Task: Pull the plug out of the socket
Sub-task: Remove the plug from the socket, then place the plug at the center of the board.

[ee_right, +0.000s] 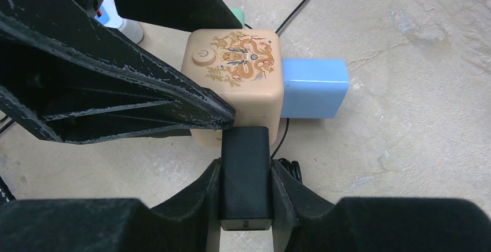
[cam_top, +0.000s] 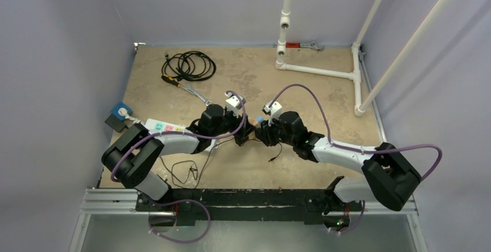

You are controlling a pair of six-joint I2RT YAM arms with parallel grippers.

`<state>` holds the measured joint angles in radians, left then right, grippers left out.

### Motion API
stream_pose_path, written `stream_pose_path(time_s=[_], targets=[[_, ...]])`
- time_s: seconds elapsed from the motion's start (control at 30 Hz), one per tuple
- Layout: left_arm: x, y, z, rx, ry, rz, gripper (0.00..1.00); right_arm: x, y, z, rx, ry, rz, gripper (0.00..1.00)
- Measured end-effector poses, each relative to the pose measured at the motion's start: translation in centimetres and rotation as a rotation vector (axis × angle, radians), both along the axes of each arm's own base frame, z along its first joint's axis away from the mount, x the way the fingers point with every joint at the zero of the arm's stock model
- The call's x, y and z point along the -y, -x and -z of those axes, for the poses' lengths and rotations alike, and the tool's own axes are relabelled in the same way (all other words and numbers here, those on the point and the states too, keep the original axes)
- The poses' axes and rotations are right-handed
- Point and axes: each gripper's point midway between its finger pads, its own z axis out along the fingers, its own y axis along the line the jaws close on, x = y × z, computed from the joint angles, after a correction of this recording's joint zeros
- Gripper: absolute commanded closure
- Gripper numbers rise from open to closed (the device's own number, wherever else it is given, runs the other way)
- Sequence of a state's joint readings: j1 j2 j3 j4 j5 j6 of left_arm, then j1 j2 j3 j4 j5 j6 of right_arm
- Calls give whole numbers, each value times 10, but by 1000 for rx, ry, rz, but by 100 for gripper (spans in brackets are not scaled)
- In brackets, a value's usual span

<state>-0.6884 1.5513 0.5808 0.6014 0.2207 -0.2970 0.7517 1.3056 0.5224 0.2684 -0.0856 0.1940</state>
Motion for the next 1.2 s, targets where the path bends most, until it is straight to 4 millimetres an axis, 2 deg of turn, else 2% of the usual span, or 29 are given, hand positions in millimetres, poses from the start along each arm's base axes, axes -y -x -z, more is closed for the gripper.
stream_pose_path(time_s=[0.23,0.33,0.53,0.9,1.2], targets=[[-3,-4,1,5,-16,-22,100,2,-2,0,9,8,13,100],[-10,-12,2,17,-31,-66,100,1,-6,-12,47,-13,31,100],[-11,-18,3,21,-37,-89,100,-7,-6,-36,137,-41,60,100],[-12,-19,3,22,-39,-99,100,-8,-2,-31,162,7,91,100],[-13,-20,3,23,-40,-104,100,-8,-2,-43,180,-22,96,100]])
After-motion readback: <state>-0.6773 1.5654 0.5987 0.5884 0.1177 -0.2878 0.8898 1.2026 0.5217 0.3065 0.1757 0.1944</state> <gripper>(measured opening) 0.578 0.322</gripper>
